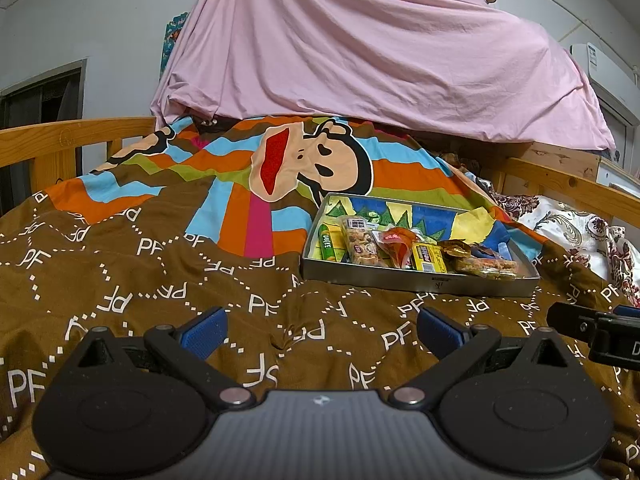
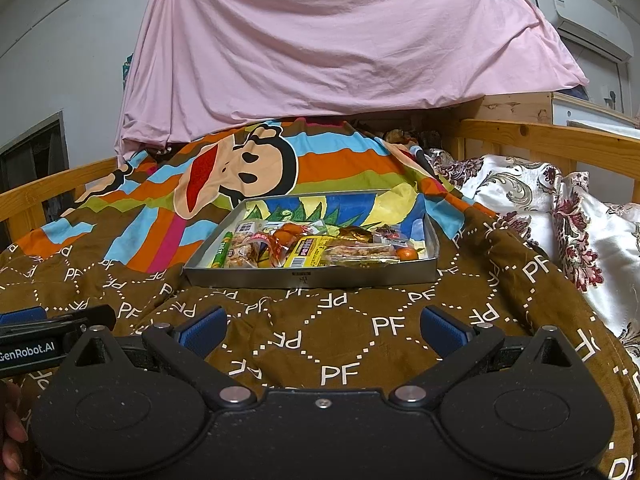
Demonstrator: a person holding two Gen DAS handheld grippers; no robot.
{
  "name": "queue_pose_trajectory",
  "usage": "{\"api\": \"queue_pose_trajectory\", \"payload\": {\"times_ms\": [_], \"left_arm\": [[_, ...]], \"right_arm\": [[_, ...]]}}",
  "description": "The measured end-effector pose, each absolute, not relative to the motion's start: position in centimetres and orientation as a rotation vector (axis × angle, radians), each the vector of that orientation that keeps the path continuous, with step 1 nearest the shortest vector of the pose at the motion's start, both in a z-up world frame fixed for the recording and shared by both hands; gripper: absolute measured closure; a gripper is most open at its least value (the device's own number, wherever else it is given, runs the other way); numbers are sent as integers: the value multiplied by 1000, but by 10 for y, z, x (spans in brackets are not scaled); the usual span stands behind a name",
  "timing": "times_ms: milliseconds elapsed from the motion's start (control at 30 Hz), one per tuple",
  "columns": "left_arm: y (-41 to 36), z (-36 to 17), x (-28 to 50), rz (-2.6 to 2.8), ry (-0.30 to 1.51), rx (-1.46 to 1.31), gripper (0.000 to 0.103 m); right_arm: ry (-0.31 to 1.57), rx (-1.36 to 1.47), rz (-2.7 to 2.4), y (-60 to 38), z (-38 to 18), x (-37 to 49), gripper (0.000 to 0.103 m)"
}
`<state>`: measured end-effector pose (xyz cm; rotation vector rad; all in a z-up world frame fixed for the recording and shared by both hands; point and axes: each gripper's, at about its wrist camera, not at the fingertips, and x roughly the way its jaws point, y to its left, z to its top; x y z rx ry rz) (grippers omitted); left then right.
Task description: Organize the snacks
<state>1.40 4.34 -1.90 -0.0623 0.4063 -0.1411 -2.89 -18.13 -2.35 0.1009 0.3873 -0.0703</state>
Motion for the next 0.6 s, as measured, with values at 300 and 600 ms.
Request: {"api": "queue_pose_trajectory", "payload": {"times_ms": [300,600], "left_arm": [[43,-19,14,-141,407,-63,0],[42,-18,15,-141,407,-62,0]], "right_arm": [[389,102,-70,-182,-23,-28,1],[391,102,-70,-181,-24,-28,1]]}}
